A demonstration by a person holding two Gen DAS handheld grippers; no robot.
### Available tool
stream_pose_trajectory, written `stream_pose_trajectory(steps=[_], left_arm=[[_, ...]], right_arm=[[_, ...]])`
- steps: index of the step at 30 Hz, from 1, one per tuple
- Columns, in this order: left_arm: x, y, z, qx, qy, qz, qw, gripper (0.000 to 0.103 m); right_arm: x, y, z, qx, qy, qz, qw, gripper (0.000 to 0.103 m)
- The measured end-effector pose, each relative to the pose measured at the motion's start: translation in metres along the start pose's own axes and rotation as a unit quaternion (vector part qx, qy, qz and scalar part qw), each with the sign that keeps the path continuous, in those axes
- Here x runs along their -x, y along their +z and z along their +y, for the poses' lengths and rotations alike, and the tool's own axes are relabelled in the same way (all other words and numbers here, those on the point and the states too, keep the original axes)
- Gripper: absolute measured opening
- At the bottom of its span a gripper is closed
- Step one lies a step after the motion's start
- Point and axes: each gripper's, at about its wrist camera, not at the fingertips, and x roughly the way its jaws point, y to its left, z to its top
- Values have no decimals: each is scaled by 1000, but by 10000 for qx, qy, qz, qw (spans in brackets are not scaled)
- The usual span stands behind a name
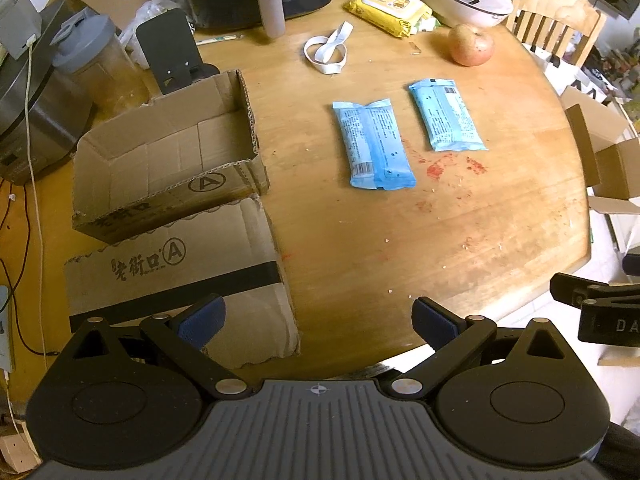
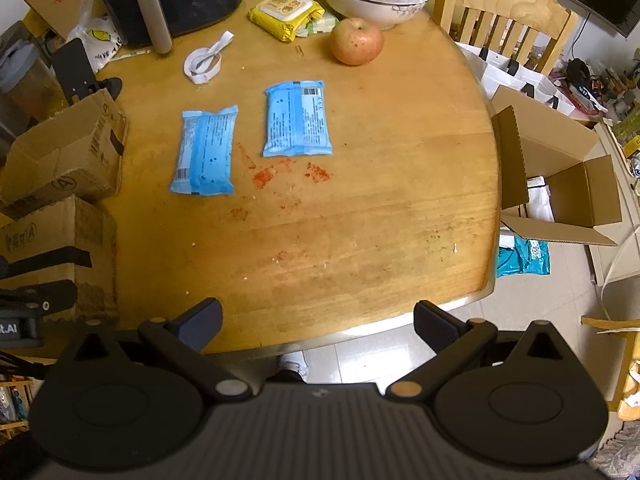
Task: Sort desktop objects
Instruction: 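Move the open right gripper over the larger blue packet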
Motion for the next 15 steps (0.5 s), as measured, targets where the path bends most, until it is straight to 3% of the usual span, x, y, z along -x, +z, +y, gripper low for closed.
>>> stream_pose_trajectory(steps=[15], left_arm=[[-1, 2, 3, -39, -94, 56, 9999, 102]], right_arm=[[-11, 15, -2, -124, 60, 258, 9996, 103]])
